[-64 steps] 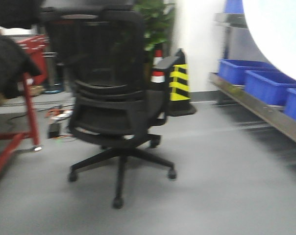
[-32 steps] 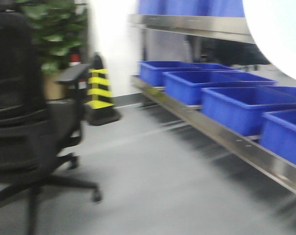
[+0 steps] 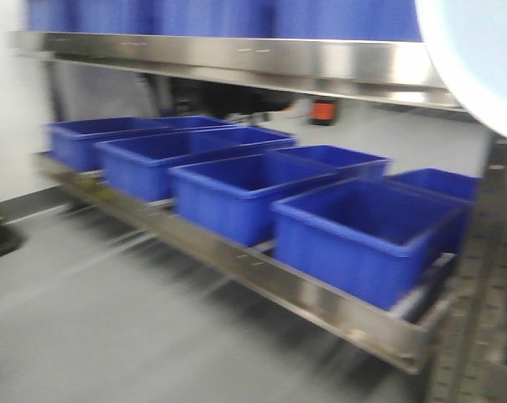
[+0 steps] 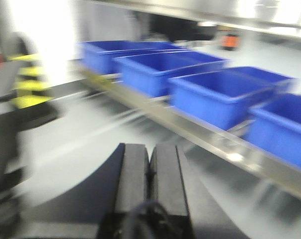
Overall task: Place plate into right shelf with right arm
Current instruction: 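Drive the base up to the shelf of blue bins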
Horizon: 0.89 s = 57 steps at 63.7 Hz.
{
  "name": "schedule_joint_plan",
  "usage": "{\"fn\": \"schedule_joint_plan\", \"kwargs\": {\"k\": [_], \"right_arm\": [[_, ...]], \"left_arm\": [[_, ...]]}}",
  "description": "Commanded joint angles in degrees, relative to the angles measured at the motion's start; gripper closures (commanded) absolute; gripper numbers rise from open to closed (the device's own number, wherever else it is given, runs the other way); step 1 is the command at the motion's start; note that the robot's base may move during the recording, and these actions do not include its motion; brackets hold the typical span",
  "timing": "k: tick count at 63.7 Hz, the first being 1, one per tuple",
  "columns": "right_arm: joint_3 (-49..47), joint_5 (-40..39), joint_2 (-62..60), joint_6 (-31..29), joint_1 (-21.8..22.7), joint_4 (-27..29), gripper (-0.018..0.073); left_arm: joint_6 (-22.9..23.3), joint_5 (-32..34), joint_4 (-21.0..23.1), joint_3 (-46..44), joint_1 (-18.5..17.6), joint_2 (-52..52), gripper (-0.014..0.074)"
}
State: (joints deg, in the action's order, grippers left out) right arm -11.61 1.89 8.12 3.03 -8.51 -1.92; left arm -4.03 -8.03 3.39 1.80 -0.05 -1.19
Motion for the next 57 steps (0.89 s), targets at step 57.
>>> {"fn": "schedule_joint_plan", "kwargs": {"k": [57], "right_arm": [[-1.83,-5.09,0.56,0.14,0.00,-0.42,0.0505]], "left_arm": [[-0.16,5.10,0.24,0.48,-0.36,0.02,0.0643]]}}
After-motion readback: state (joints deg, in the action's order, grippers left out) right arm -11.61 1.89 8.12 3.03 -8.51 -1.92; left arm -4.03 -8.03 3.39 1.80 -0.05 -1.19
